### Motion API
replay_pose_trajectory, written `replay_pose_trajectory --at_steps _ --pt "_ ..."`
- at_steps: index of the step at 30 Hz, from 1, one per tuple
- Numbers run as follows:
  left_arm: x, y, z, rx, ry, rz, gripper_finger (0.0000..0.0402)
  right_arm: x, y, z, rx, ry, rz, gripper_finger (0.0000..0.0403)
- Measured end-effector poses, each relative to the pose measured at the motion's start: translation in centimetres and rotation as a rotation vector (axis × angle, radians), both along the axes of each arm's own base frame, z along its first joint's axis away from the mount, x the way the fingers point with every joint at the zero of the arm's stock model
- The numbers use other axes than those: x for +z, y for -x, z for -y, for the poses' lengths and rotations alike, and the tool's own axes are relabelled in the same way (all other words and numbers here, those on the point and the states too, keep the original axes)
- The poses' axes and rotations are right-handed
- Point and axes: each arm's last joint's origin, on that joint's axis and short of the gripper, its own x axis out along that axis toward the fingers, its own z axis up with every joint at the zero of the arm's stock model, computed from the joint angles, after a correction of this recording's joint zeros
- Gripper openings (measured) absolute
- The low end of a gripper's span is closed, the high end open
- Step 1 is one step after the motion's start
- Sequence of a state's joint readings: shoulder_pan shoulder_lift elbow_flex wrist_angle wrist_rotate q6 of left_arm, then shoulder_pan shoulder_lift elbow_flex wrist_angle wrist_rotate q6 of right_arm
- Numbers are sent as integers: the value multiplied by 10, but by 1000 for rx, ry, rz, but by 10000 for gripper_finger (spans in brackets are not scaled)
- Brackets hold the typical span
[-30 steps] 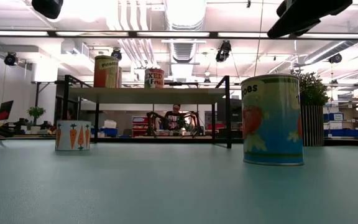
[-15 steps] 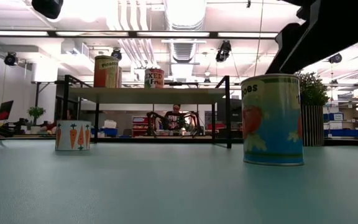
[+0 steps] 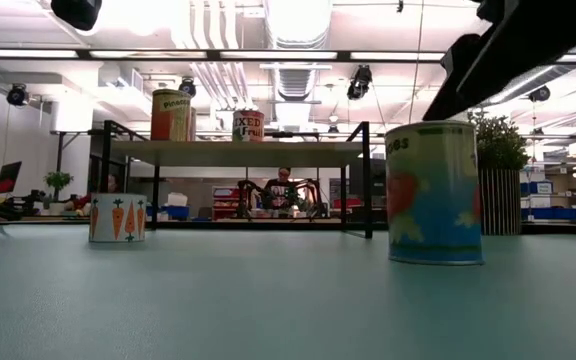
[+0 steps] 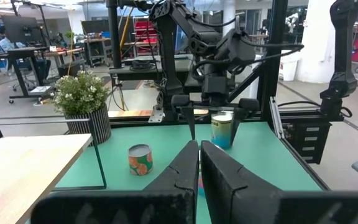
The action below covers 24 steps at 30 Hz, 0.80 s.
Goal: Pick and place cans onto a shelf
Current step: Put the canned tomatoes on the shelf
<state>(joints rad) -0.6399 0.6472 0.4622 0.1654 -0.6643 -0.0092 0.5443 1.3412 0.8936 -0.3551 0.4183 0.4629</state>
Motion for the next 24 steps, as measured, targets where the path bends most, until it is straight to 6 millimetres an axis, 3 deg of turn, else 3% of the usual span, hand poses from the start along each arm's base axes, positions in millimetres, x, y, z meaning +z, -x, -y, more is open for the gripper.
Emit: replay_pose_trajectory --at_steps 7,16,24 --pt "0 0 0 0 0 0 0 3 2 0 7 -21 -1 368" --pt "0 0 0 0 2 2 0 -21 5 2 -19 -3 -73 368" --pt "0 0 0 5 -1 2 0 -29 4 3 -17 -8 -9 368"
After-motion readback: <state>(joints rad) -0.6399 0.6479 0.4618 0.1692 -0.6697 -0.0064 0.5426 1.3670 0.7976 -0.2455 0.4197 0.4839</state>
